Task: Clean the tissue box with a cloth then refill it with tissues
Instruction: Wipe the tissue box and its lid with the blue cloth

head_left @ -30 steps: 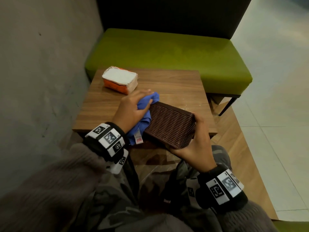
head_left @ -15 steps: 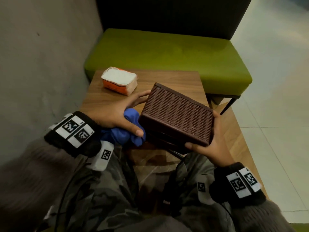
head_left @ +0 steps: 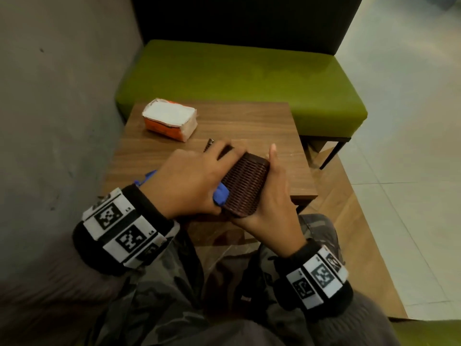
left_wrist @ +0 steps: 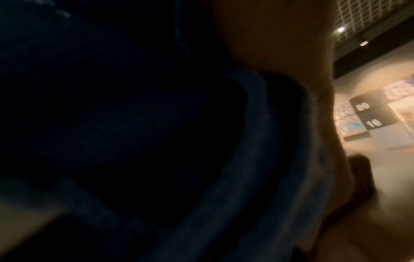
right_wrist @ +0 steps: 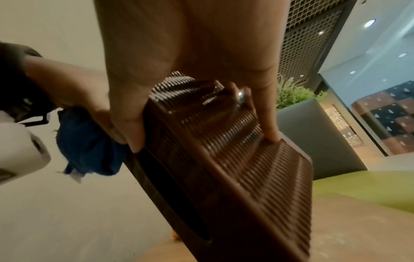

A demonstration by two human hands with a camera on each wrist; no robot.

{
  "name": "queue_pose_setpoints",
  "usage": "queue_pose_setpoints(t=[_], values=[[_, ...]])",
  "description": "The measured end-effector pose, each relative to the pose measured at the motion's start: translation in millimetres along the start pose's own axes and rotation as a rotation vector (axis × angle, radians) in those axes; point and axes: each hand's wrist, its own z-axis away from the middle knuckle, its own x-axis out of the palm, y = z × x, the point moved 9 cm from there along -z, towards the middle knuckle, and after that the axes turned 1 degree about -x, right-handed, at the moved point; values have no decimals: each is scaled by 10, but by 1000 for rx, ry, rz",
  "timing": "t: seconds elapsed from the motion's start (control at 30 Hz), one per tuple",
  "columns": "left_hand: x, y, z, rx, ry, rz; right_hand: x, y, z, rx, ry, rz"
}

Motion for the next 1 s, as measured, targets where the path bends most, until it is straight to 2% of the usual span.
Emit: queue_pose_setpoints(t=[0.07,0.13,0.2,0.27,0.3,0.37,0.43,0.47,0.53,0.6,0.63,0.7,0.77,0.8,0.9,1.0], values=[[48,-34,1,29,-18,131,-9,58,6,33,47,-28],[-8,-219,12,0,32,545,-81,152,44,43,108,-65],[-131,-571,59,-133,301,898,-145,218,75,41,131,-86],[-192,-899,182,-366,642,1074,-136,196,81,17,103,-79],[-173,-963,238,-477,762,1167,-111,176,82,9,92,-79],[-40,-918,250,-636,855,1407,-67,129,79,11,96,-105],[51,-733,201,-673,823,1496,-35,94,67,18,107,-126],[32,-633,185,-631,801,1408,-32,87,70,16,115,-119],[-90,-412,169,-438,749,1081,-75,77,78,9,135,-86],[-125,-161,144,-129,650,771,-109,82,89,-2,144,-43],[-75,-67,146,-2,575,689,-125,98,96,-7,153,-17],[117,-31,185,103,375,705,-163,134,118,-13,174,17],[278,-121,267,107,229,823,-166,148,136,-38,174,17],[319,-186,296,88,207,879,-160,152,145,-45,167,20],[536,-471,274,-38,258,1054,-124,114,153,-59,144,33],[649,-694,228,-322,359,1144,-44,40,128,-97,110,65]])
